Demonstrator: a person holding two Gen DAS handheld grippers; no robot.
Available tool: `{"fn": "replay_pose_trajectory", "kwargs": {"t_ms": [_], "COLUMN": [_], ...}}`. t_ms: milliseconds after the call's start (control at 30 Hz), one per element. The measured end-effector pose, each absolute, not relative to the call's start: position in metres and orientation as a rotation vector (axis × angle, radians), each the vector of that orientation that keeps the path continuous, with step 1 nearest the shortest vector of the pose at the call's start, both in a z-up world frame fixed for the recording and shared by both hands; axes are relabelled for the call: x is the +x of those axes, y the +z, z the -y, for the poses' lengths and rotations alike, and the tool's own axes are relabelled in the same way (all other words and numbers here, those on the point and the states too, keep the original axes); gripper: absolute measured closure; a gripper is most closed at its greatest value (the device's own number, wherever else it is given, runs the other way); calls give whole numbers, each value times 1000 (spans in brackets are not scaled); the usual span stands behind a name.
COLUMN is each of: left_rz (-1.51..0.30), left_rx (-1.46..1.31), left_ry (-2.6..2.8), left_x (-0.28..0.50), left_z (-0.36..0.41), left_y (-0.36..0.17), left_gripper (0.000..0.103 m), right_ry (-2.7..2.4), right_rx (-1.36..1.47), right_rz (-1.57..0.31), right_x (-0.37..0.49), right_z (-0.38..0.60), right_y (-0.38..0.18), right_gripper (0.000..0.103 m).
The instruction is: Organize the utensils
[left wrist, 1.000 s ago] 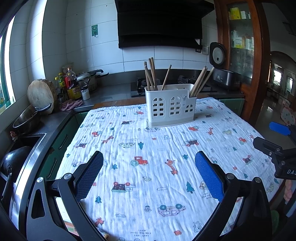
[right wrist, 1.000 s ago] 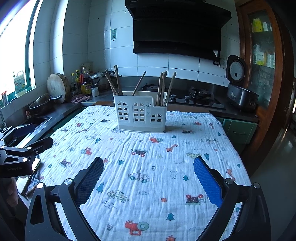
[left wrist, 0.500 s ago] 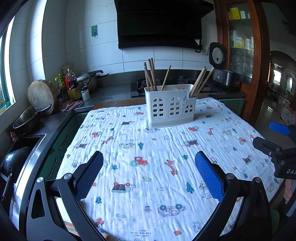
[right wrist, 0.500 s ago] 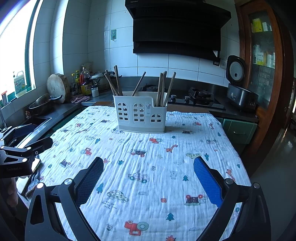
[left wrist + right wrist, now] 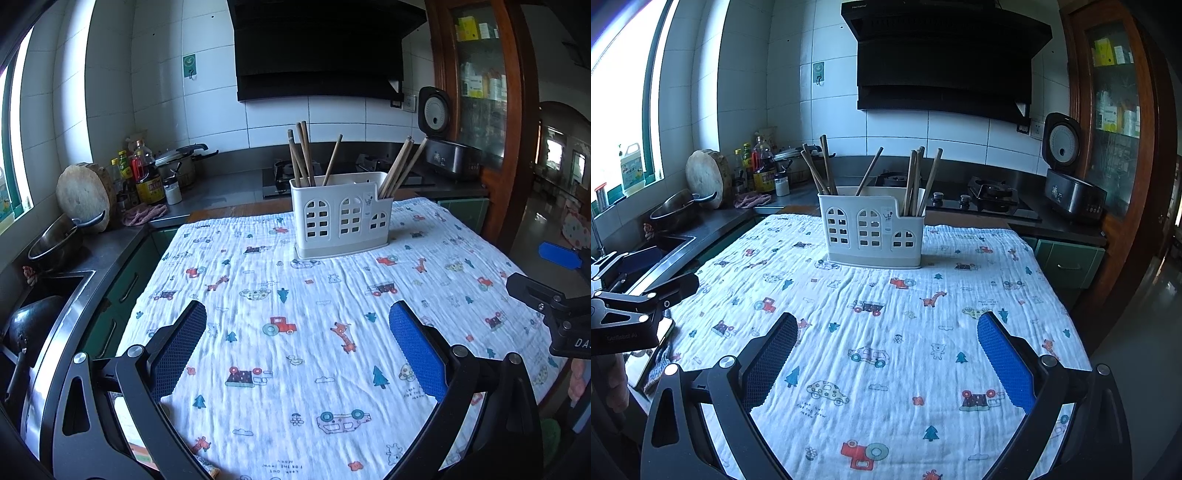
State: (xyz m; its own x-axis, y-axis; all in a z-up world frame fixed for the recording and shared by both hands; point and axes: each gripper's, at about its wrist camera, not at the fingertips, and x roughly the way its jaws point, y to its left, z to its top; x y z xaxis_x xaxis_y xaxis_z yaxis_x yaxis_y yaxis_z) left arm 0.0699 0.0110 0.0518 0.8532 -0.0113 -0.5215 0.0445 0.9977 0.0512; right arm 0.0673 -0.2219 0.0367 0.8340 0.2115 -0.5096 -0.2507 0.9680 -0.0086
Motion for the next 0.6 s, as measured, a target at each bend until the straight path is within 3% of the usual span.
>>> {"fn": "replay_pose_trajectory", "kwargs": {"t_ms": [600], "left_rz": [-534], "left_rx": [80], "left_ry": [-32], "left_x": [69], "left_z": [-6], "left_y": [56], "left_gripper": [5], "right_ry": [249], "right_rx": [-80], "right_rz": [-524], "right_x": [67], "right_z": [222], "right_y": [40], "right_gripper": [8]}}
